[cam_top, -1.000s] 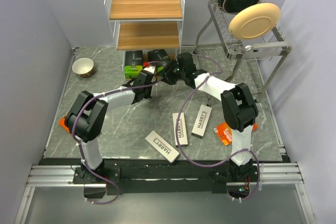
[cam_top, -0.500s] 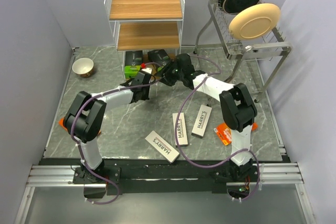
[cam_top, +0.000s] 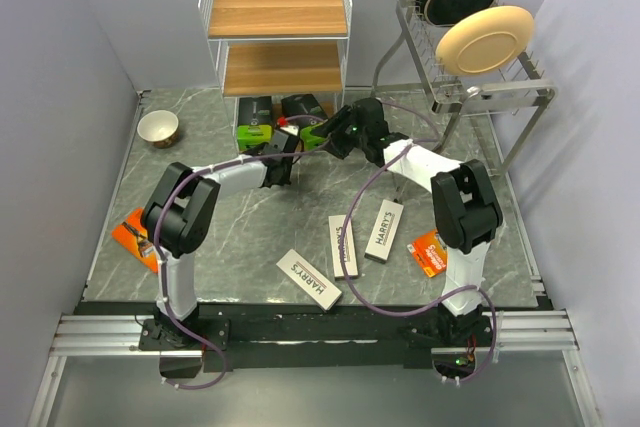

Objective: Place and organize the shaving razors onto the shelf

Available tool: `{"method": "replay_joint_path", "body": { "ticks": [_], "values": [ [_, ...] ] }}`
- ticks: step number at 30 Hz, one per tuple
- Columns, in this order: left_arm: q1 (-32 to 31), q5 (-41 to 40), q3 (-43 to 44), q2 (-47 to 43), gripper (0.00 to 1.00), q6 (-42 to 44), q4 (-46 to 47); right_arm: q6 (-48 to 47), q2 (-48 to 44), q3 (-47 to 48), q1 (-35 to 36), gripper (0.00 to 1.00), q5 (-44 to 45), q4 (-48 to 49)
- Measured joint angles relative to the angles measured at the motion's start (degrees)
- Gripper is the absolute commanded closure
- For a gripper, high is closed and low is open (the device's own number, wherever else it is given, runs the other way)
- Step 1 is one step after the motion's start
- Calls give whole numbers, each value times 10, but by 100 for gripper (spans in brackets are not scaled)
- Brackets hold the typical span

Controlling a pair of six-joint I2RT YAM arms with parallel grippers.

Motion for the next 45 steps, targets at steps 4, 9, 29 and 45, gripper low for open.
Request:
{"method": "replay_joint_path", "body": {
  "ticks": [4, 9, 29, 45],
  "values": [
    [0, -9, 2, 1, 99, 0, -3, 7, 0, 1, -1, 30, -9, 4],
    [7, -30, 20, 27, 99, -3, -7, 1, -1, 12, -7, 24, -20, 13],
    [17, -64, -58, -41, 99, -28, -37, 41, 9, 24, 8, 51, 11, -64],
    [48, -38, -87, -166, 99, -54, -20, 67, 102, 67, -19, 53, 116, -101]
  ]
}}
